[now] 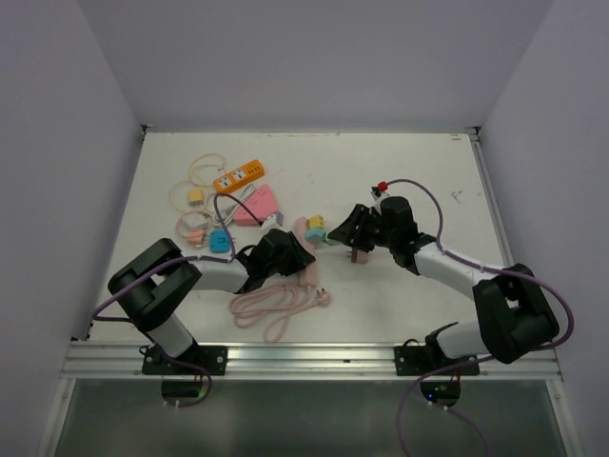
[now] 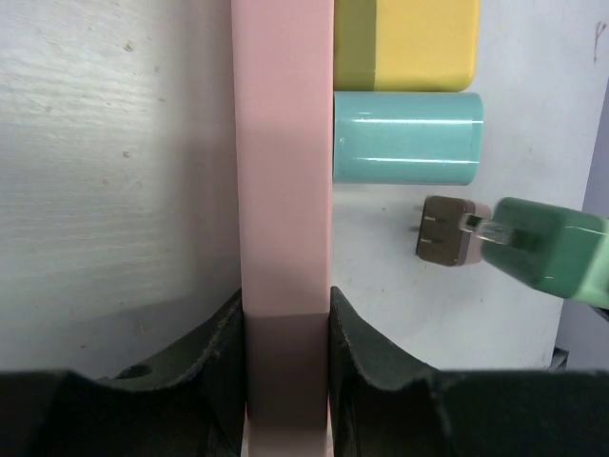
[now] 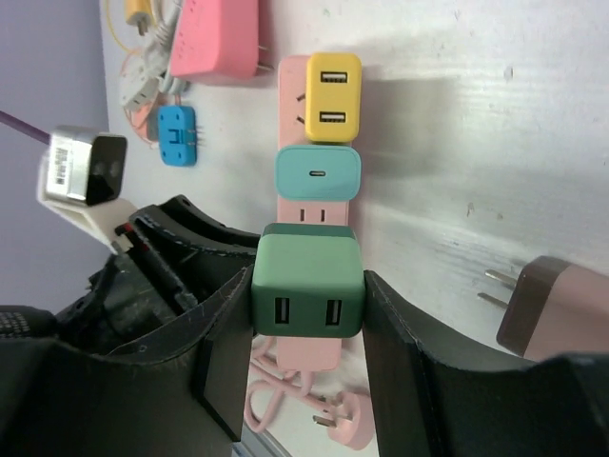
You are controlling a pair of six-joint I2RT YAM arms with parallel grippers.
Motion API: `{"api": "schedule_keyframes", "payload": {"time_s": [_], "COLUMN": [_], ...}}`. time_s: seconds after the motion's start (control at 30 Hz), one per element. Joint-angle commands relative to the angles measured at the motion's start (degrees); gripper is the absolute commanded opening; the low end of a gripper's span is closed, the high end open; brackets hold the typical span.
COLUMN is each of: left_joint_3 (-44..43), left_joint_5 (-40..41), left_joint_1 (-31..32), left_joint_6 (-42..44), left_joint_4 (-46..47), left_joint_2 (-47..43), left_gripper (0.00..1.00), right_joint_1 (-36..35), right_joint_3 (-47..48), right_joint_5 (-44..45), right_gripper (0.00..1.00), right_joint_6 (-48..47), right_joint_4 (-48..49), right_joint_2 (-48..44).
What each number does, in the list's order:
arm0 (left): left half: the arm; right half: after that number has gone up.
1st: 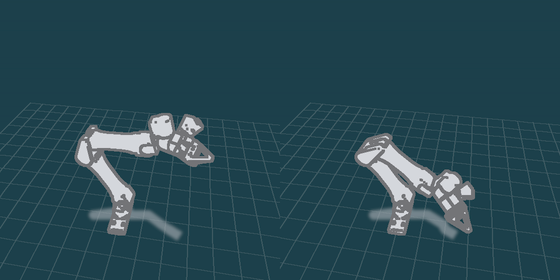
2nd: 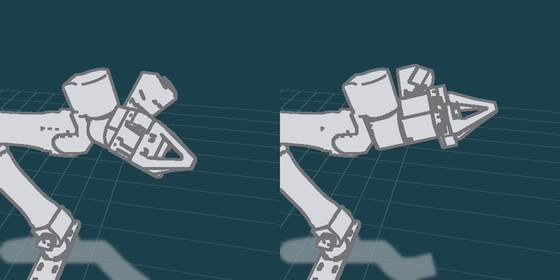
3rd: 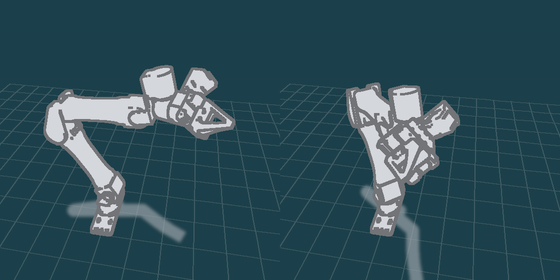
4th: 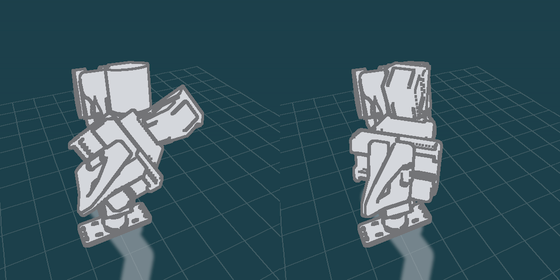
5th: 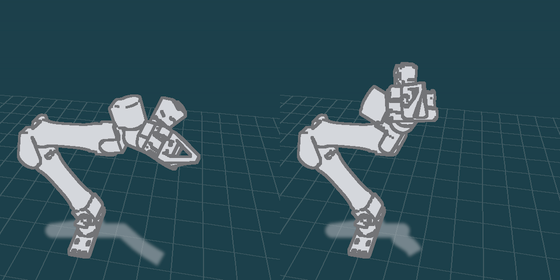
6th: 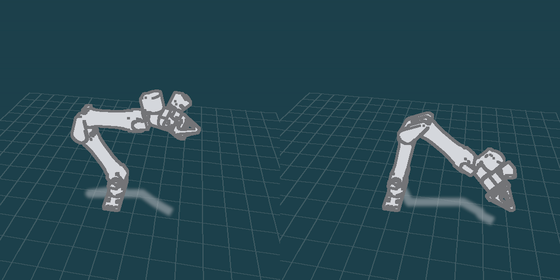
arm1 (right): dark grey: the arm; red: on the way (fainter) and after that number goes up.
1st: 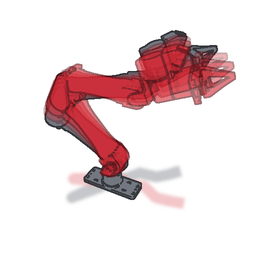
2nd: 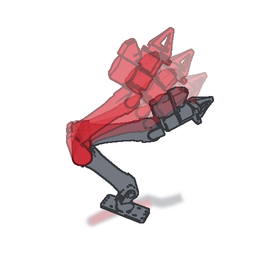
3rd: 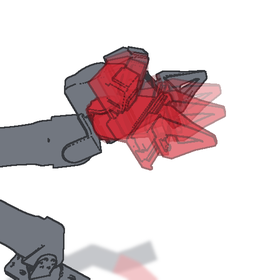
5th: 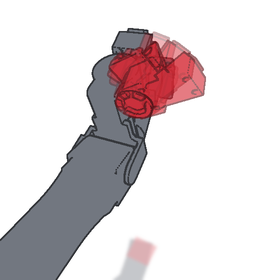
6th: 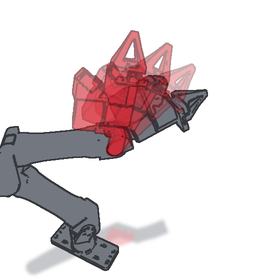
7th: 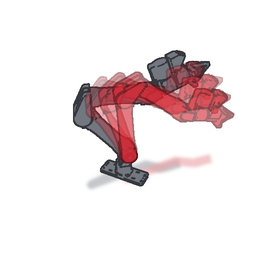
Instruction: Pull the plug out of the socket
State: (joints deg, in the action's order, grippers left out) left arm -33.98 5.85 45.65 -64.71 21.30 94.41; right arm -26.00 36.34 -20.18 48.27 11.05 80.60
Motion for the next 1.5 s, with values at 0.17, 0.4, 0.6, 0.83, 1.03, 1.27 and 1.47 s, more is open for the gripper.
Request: {"api": "schedule_keyframes", "payload": {"time_s": [0.17,0.4,0.6,0.83,1.03,1.27,1.47], "left_joint_3": [3.5,5.2,5.5,6.6,6.9,6.7,6.8], "left_joint_5": [8.0,6.5,3.5,1.6,0.8,0.1,-0.7], "left_joint_1": [-1.4,-1.4,-1.4,-1.4,-1.4,-1.4,-1.4], "left_joint_6": [1.1,3.7,6.3,7.6,8.3,8.9,9.3], "left_joint_4": [-17.7,-13.2,-9.1,-5.7,-4.7,-3.7,-2.7], "left_joint_2": [2.6,0.4,0.9,0.2,0.2,0.7,0.9], "left_gripper": [0.00,0.00,0.00,0.00,0.00,0.00,0.00], "right_joint_1": [2.0,9.8,16.1,17.9,18.9,18.9,18.8], "right_joint_3": [2.0,-1.3,-3.7,-3.7,-4.5,-3.3,-1.1], "right_joint_5": [2.8,4.0,-0.4,-3.7,-2.5,3.5,6.7], "right_gripper": [0.00,0.00,0.00,0.15,0.59,0.86,0.90], "right_joint_6": [-3.4,-4.1,-4.5,-2.7,-3.7,-8.5,-11.7], "right_joint_4": [-4.4,-4.6,0.6,5.6,2.9,-5.4,-10.9], "right_joint_2": [-3.7,-5.3,-1.6,6.1,5.9,-0.1,-6.1]}}
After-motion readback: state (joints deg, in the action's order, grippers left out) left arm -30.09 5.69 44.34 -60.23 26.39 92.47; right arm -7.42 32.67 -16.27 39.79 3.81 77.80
